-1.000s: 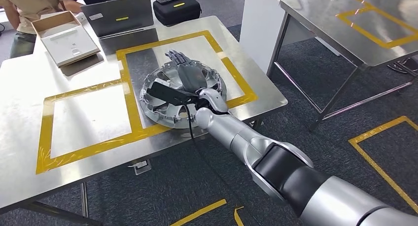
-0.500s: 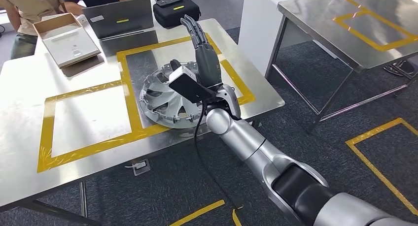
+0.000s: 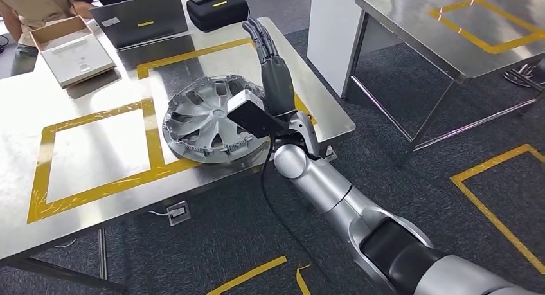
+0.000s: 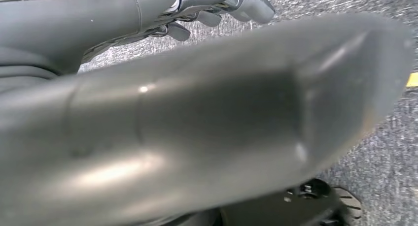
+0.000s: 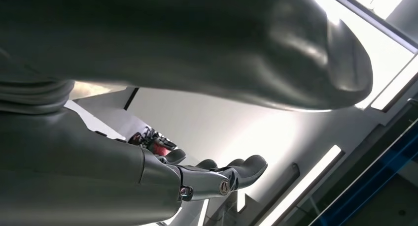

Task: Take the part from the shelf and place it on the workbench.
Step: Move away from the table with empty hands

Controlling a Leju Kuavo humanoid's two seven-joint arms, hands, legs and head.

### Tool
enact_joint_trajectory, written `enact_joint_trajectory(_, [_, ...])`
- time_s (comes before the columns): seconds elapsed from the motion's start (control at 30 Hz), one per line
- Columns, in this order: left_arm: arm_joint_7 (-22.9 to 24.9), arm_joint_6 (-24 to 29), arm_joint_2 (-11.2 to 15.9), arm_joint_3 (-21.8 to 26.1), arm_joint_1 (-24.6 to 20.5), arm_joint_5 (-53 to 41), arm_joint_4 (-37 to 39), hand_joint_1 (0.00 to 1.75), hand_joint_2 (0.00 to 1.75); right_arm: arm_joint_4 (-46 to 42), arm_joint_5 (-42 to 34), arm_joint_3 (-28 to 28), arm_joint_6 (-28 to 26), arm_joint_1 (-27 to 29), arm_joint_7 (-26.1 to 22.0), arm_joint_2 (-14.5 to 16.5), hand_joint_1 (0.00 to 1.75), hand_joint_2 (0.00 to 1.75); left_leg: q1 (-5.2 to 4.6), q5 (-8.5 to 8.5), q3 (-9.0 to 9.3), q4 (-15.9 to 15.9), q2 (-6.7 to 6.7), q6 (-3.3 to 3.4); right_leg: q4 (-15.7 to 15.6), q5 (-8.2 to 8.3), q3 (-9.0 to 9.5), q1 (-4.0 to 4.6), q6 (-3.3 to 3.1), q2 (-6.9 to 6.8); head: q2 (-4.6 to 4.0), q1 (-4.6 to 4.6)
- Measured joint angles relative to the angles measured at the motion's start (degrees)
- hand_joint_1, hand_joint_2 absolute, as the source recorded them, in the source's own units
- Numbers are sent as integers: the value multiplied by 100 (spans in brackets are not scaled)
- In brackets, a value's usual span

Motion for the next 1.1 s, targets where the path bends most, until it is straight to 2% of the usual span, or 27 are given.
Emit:
enact_joint_trajectory(0.03, [0,0,1,1,-5,0,-1,0,0,-8,0,-1,0,1,-1,-1,0,0,-29,164,240,-373,-1,62,0,44,-41,14,4,1,0,0])
enact_joint_trajectory(0.1, [-2,0,11,2,-21,0,-4,0,0,-35,0,-2,1,2,-2,-3,0,0,-98,370,665,-1080,11,152,-16,140,-88,23,45,-1,0,6])
enact_joint_trajectory(0.13, [-3,0,14,3,-27,0,-5,0,0,-47,0,-2,1,3,-2,-4,0,0,-132,407,757,-1267,15,174,-29,185,-92,16,80,-8,0,6])
enact_joint_trajectory(0.23, [-4,0,14,7,-29,0,-4,0,0,-55,0,-2,1,5,0,-12,0,0,-163,549,687,-1365,26,232,-113,313,-84,-6,206,-24,0,-5])
enact_joint_trajectory(0.27, [-4,0,15,9,-27,0,-4,0,0,-55,0,-5,1,3,1,-21,0,0,-150,627,653,-1393,34,269,-93,252,-109,-7,241,-26,0,-3])
enact_joint_trajectory(0.3, [-3,0,16,10,-27,0,-4,0,0,-55,0,-9,0,0,0,-30,0,0,-134,712,605,-1423,45,311,23,80,-160,-7,273,-28,0,-1])
enact_joint_trajectory(0.33, [-3,0,16,11,-29,-1,-5,0,0,-55,0,-11,0,-2,0,-38,0,0,-122,791,547,-1439,55,341,258,-187,-237,-12,298,-30,0,3])
enact_joint_trajectory(0.4, [-1,-1,10,13,-27,-3,-5,0,0,-55,1,-11,1,9,1,-42,0,0,-126,919,385,-1432,63,381,956,-717,-406,-11,349,-33,0,9])
enact_joint_trajectory(0.43, [1,-1,6,13,-25,-5,-4,0,0,-55,3,-11,1,23,2,-45,0,0,-129,977,297,-1417,66,382,1250,-828,-443,-10,366,-33,0,9])
enact_joint_trajectory(0.47, [4,-2,2,14,-22,-7,-2,0,0,-55,6,-11,0,39,3,-49,0,0,-130,1029,205,-1396,68,380,1401,-816,-408,-10,377,-33,0,9])
enact_joint_trajectory(0.5, [8,-2,1,14,-21,-11,-1,0,0,-55,10,-11,-2,51,5,-52,0,0,-130,1074,114,-1367,69,371,1344,-708,-268,-10,378,-34,0,10])
enact_joint_trajectory(0.53, [12,-2,-1,14,-21,-17,-1,0,0,-55,14,-11,-7,59,7,-54,0,0,-130,1113,29,-1331,69,357,1090,-579,-26,-10,369,-37,0,10])
enact_joint_trajectory(0.57, [15,-2,-2,14,-21,-26,-1,0,0,-57,19,-11,-15,61,9,-55,0,0,-131,1145,-46,-1291,70,338,713,-538,264,-5,348,-40,0,10])
enact_joint_trajectory(0.6, [17,-3,-3,14,-22,-35,-1,0,0,-66,25,-11,-27,67,12,-55,0,0,-137,1172,-104,-1255,69,314,359,-539,521,11,313,-41,0,6])
enact_joint_trajectory(0.63, [19,-4,-5,14,-22,-45,-1,0,0,-84,33,-13,-45,78,17,-55,0,0,-142,1198,-137,-1230,68,285,95,-580,691,27,272,-41,0,9])
enact_joint_trajectory(0.67, [20,-6,-8,14,-23,-54,-1,0,0,-106,44,-15,-63,93,27,-56,0,0,-143,1229,-154,-1222,68,252,-41,-630,760,46,225,-38,0,11])
enact_joint_trajectory(0.73, [26,-10,-8,14,-19,-63,0,0,0,-156,65,-25,-91,140,56,-60,0,0,-140,1295,-168,-1237,60,179,-106,-562,740,45,131,-38,0,23])
enact_joint_trajectory(0.77, [29,-11,-6,15,-15,-63,0,0,0,-179,79,-30,-92,162,75,-60,0,0,-135,1265,-196,-1216,47,140,-133,-507,714,31,87,-43,0,20])
enact_joint_trajectory(0.8, [31,-11,-4,16,-10,-60,0,0,0,-204,94,-33,-91,184,91,-58,0,0,-130,1146,-251,-1123,32,102,-162,-442,674,11,47,-50,0,16])
enact_joint_trajectory(0.83, [27,-11,-2,17,-5,-55,1,0,0,-225,112,-33,-84,197,101,-55,0,0,-117,939,-328,-930,17,63,-185,-378,622,-7,19,-55,0,9])
enact_joint_trajectory(0.9, [13,-11,-4,21,1,-44,2,0,0,-249,142,-34,-69,221,109,-50,0,0,-78,429,-515,-282,6,-13,-191,-264,488,-15,1,-55,0,-2])
enact_joint_trajectory(0.93, [6,-11,-3,23,3,-40,2,0,0,-252,152,-36,-63,238,109,-49,0,0,-57,286,-568,28,6,-45,-188,-209,416,-18,10,-56,0,-3])
enact_joint_trajectory(0.97, [2,-11,-2,24,4,-38,2,0,0,-252,158,-37,-60,260,110,-49,0,0,-38,271,-558,214,6,-70,-184,-152,341,-26,26,-59,0,-2])
enact_joint_trajectory(1.0, [1,-11,1,25,5,-37,2,0,0,-252,161,-39,-59,279,110,-49,0,0,-24,371,-462,216,6,-90,-177,-98,267,-38,48,-61,0,-1])
enact_joint_trajectory(1.03, [-1,-11,3,25,6,-37,2,0,0,-253,162,-43,-59,291,108,-49,0,0,-9,530,-273,29,6,-106,-167,-45,195,-58,76,-63,0,-2])
enact_joint_trajectory(1.07, [-2,-11,5,25,5,-37,1,0,0,-256,162,-51,-59,297,107,-49,0,0,10,633,-1,-322,2,-125,-152,6,132,-74,113,-63,0,-3])
enact_joint_trajectory(1.1, [-8,-11,4,25,1,-37,0,0,0,-264,161,-68,-60,301,105,-50,0,0,10,649,286,-722,-12,-126,-136,52,83,-84,158,-60,0,-3])
